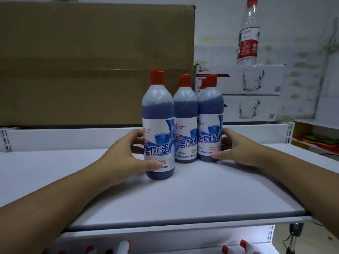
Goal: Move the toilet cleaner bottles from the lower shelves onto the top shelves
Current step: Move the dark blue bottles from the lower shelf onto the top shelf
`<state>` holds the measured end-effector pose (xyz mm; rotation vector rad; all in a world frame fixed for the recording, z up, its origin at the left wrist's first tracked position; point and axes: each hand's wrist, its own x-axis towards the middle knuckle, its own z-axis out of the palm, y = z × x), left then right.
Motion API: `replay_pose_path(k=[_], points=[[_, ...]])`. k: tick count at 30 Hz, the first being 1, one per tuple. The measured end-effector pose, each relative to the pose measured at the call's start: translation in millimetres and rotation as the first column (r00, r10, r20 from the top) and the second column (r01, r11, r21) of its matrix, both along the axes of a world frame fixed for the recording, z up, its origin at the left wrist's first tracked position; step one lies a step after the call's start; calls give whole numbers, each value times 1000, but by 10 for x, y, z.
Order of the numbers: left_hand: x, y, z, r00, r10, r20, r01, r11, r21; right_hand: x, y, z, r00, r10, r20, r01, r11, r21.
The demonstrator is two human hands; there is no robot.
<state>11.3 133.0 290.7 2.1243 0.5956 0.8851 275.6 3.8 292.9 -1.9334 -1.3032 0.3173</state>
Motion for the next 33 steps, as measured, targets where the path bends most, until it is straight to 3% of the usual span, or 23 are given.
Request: replay_pose_path(k=[7, 11, 15, 18, 20, 22, 25, 27, 30, 33], points=[[-1, -37, 59, 997, 43, -61, -40, 998, 52, -12, -50, 8, 999, -8, 37, 9, 1000, -21], [-103, -111, 90, 997, 64, -51, -58, 992, 108, -20, -113, 23, 999, -18, -28, 18, 999, -33], [-241, -225, 105, 983, 183, -28, -173, 959, 223, -159, -276, 77, 989, -145, 12, 144, 988, 58], [-465, -488, 6, 929, 264, 258, -356, 826, 438, -459, -500, 106, 973, -227, 42, 200, 917, 345], [-661, -785, -166, 869, 131, 478, -428, 684, 591, -732, -739, 10, 975, -188, 115, 101, 843, 529], [-786, -1074, -433, 863, 6, 506, -399, 621, 675, -1035, -1022, -179, 971, -66, 230, -94, 777, 622], [-795, -1262, -934, 924, 5, 382, -281, 684, 673, -1439, -1312, -635, 939, 163, 304, -322, 727, 606], [-735, -1239, -1313, 962, 106, 251, -237, 781, 577, -1559, -1288, -1041, 943, 215, 256, -321, 796, 513], [-594, -1104, -1851, 972, 233, -29, -203, 896, 395, -1484, -980, -1767, 987, 135, 86, -148, 974, 170], [-443, -926, -2334, 872, 197, -448, -142, 978, 154, -1338, -702, -2471, 994, -17, -107, -9, 972, -236]])
